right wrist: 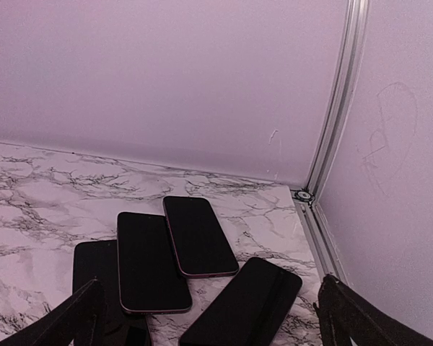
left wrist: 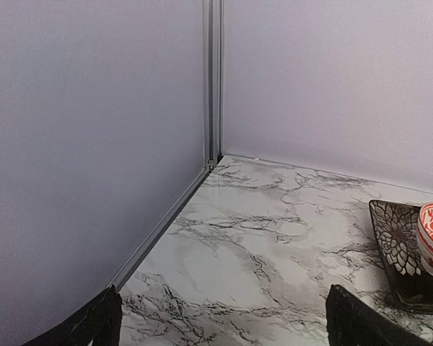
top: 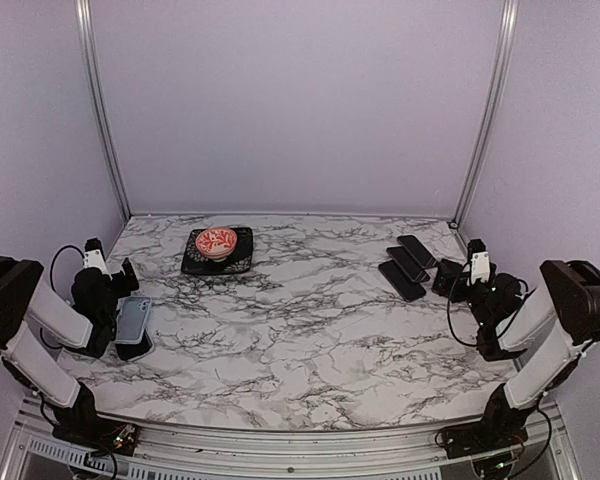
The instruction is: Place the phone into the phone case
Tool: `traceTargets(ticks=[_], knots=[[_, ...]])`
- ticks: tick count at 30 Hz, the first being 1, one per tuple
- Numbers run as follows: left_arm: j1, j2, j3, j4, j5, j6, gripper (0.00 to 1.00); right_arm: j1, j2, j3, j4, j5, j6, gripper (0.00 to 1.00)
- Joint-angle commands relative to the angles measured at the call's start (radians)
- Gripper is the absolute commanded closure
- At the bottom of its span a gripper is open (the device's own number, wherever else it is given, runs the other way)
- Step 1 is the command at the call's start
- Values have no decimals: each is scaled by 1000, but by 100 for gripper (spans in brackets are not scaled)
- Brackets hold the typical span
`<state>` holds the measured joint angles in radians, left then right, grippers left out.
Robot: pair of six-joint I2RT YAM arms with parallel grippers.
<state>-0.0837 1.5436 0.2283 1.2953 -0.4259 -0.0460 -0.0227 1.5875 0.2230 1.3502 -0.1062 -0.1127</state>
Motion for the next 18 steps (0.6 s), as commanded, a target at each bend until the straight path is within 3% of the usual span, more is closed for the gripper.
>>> traceTargets(ticks=[1,11,16,18], knots=[[6,-13,8,-10,7,-9,1,-5,12,16,16,0,2,1],[7,-42,15,-55,-29,-28,1,-5,2,19,5,19,16,1],[-23,-67,-20,17,-55,19,1,-10,-275,-2,-169,125,62,1],[-64,-197,24,-152,-196,27,1,-10,-374,15,-248,85,83,1]])
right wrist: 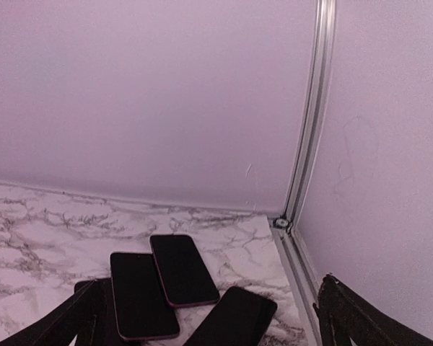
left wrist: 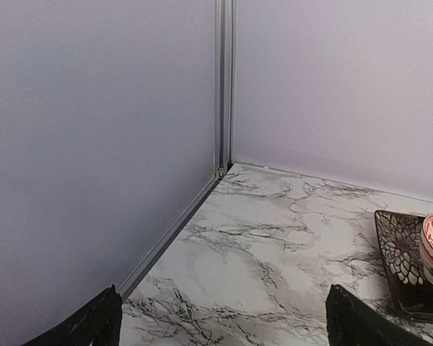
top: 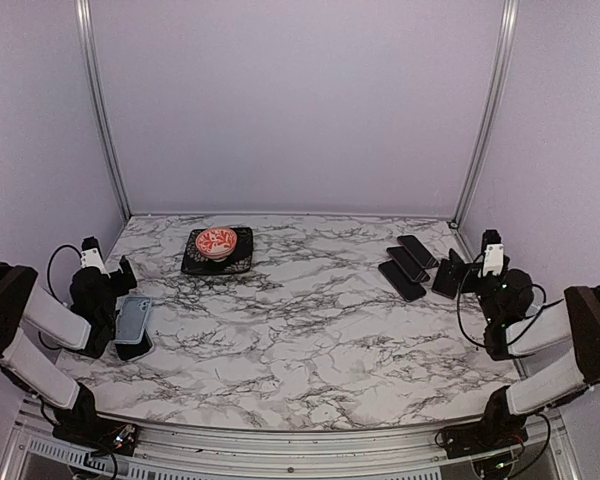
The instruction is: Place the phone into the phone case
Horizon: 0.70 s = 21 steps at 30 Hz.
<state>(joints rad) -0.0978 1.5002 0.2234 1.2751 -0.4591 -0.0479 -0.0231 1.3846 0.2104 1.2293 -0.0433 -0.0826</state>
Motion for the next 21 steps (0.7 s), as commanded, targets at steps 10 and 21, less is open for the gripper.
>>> traceTargets(ticks=[10,21], knots=[[-223,-338,482,-837,-106,-74,14,14,-339,382,-777,-289,210,18],[-454,-151,718,-1778,-137,-382,32,298,-219,612,-1247,-37,209,31]])
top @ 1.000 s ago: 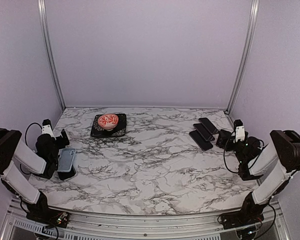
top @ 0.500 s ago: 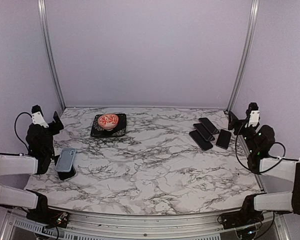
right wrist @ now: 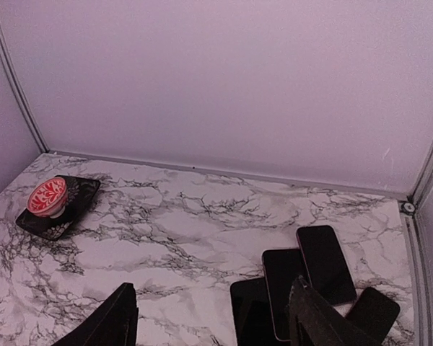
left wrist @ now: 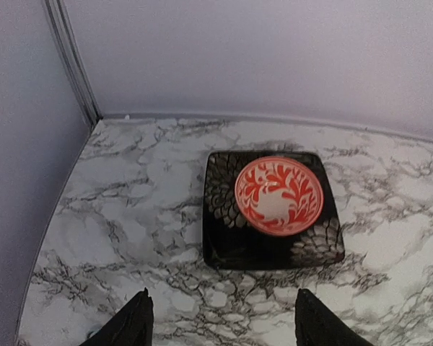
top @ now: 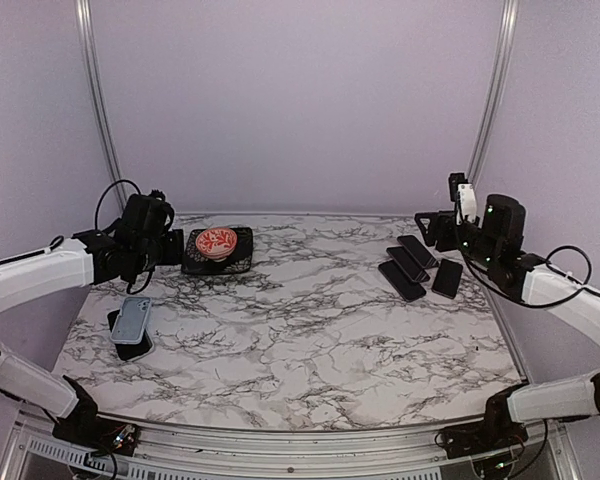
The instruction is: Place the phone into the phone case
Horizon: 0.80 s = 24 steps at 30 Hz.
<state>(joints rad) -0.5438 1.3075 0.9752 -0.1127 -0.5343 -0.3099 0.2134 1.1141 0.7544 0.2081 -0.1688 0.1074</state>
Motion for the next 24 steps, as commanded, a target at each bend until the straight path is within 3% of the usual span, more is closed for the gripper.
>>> traceTargets(ticks=[1,4,7,13,18,20,23,24], knots=[[-8,62,-32,-424,-95,-121,30,77,64,74,-235,88,19,31],[-6,146,4,-500,-174,-116,28,112,95,81,-224,83,27,32],[2,237,19,-501,-146,-117,32,131,119,86,-217,77,43,32],[116,403,29,-491,-18,-133,54,145,131,78,-217,76,54,32],[117,380,-12,-448,-12,-159,59,147,133,70,-217,81,60,32],[117,369,-31,-441,-14,-162,70,147,134,67,-217,82,62,32],[117,344,-55,-434,19,-173,100,147,137,71,-217,83,64,33],[115,326,-64,-429,34,-177,100,147,139,78,-217,83,64,33]])
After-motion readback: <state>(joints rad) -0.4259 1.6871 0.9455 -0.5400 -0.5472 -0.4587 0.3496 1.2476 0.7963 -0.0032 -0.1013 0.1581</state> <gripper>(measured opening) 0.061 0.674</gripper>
